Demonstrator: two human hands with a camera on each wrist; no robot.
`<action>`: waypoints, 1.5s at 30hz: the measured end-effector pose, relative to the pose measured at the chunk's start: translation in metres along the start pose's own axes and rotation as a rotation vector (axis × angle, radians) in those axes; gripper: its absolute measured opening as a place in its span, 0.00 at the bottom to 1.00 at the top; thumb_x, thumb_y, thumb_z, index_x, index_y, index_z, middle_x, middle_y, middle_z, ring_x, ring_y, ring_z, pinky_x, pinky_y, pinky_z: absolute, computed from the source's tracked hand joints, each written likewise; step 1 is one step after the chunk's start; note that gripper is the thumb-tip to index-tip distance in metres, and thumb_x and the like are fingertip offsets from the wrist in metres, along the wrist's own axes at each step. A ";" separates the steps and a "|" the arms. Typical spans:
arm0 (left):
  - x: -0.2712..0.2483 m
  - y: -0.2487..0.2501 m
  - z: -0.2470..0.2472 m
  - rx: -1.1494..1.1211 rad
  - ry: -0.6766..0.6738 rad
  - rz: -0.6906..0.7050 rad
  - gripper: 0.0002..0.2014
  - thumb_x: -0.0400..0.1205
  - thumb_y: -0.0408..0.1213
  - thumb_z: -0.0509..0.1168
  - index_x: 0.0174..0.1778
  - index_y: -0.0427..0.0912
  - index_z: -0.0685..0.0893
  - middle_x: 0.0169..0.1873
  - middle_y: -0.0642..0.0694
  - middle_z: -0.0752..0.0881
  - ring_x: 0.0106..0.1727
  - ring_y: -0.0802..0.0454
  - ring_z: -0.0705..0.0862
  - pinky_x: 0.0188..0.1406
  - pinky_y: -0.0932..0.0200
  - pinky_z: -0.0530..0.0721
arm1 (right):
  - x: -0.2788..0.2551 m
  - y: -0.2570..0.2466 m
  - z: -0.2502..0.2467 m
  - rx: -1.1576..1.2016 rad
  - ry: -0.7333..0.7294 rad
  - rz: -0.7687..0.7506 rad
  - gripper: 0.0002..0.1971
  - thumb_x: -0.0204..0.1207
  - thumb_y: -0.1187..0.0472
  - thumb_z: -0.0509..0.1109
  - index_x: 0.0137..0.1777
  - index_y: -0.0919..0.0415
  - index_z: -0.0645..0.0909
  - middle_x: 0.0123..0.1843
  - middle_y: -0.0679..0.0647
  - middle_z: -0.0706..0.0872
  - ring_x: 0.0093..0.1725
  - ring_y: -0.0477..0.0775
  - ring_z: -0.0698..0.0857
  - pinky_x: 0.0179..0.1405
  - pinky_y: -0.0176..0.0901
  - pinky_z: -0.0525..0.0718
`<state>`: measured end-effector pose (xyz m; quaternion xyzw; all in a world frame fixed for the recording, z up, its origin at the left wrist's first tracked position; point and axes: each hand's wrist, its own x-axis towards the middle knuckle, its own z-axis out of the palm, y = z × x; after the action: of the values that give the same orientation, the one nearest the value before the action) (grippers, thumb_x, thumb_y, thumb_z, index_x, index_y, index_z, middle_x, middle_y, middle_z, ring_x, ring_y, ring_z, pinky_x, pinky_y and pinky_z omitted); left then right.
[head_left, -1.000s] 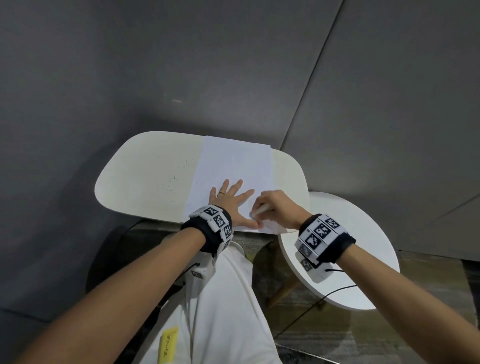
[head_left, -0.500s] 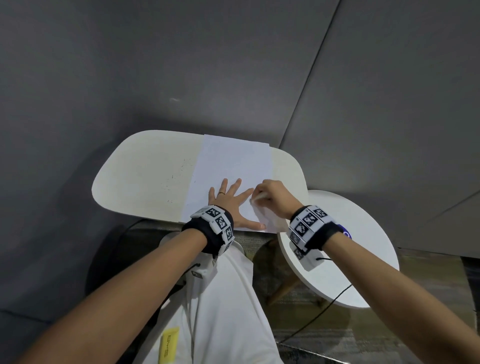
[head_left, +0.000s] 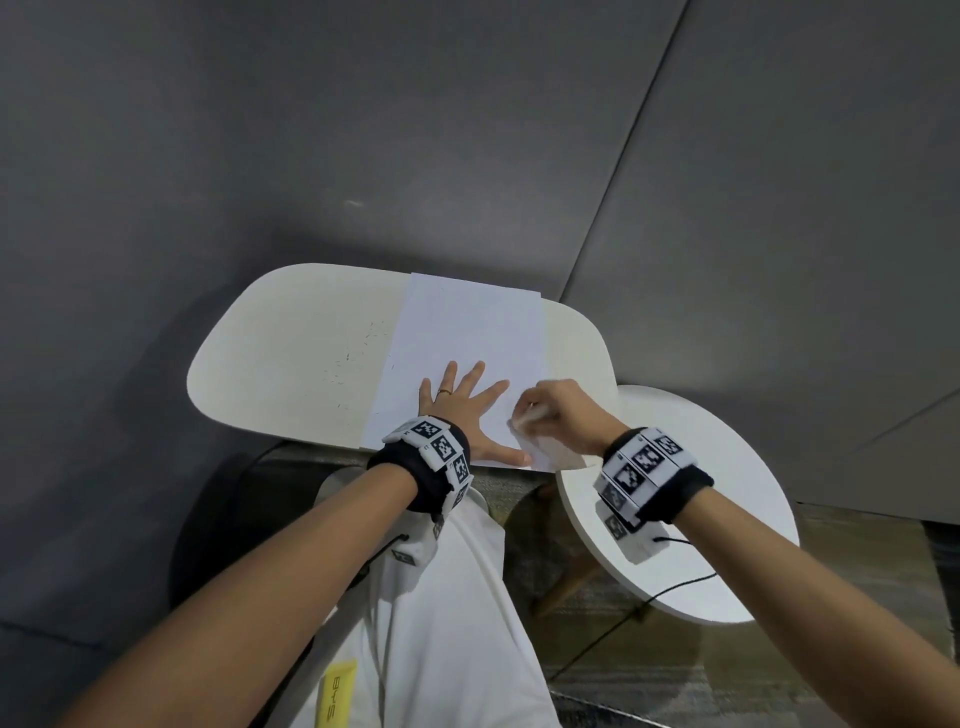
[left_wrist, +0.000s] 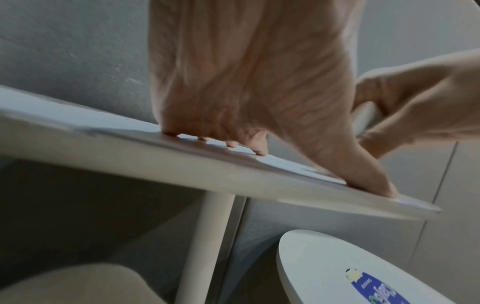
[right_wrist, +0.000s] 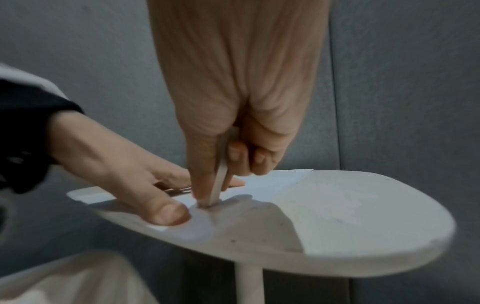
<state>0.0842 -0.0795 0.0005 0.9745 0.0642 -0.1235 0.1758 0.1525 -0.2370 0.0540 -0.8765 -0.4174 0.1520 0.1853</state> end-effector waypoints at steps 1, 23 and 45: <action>0.000 0.000 0.000 0.005 0.003 0.000 0.57 0.62 0.80 0.62 0.83 0.65 0.43 0.84 0.54 0.34 0.83 0.42 0.31 0.77 0.33 0.33 | -0.005 0.001 -0.001 0.008 -0.059 -0.026 0.05 0.71 0.64 0.74 0.46 0.64 0.86 0.41 0.47 0.83 0.39 0.41 0.80 0.41 0.22 0.72; 0.001 -0.001 0.001 0.005 0.005 -0.004 0.57 0.62 0.80 0.62 0.83 0.64 0.42 0.84 0.54 0.34 0.83 0.43 0.30 0.77 0.33 0.32 | -0.007 0.012 0.004 0.005 0.024 -0.021 0.04 0.72 0.63 0.74 0.46 0.61 0.85 0.45 0.53 0.85 0.44 0.49 0.82 0.45 0.33 0.76; -0.002 -0.002 0.002 -0.021 0.031 0.006 0.63 0.61 0.81 0.61 0.85 0.55 0.38 0.83 0.56 0.33 0.83 0.46 0.30 0.77 0.34 0.31 | 0.025 -0.002 0.011 0.178 0.013 0.048 0.03 0.72 0.63 0.74 0.43 0.62 0.86 0.43 0.54 0.90 0.40 0.44 0.84 0.38 0.23 0.76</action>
<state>0.0816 -0.0785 -0.0013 0.9746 0.0653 -0.1069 0.1855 0.1613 -0.2138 0.0421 -0.8673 -0.3800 0.1870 0.2615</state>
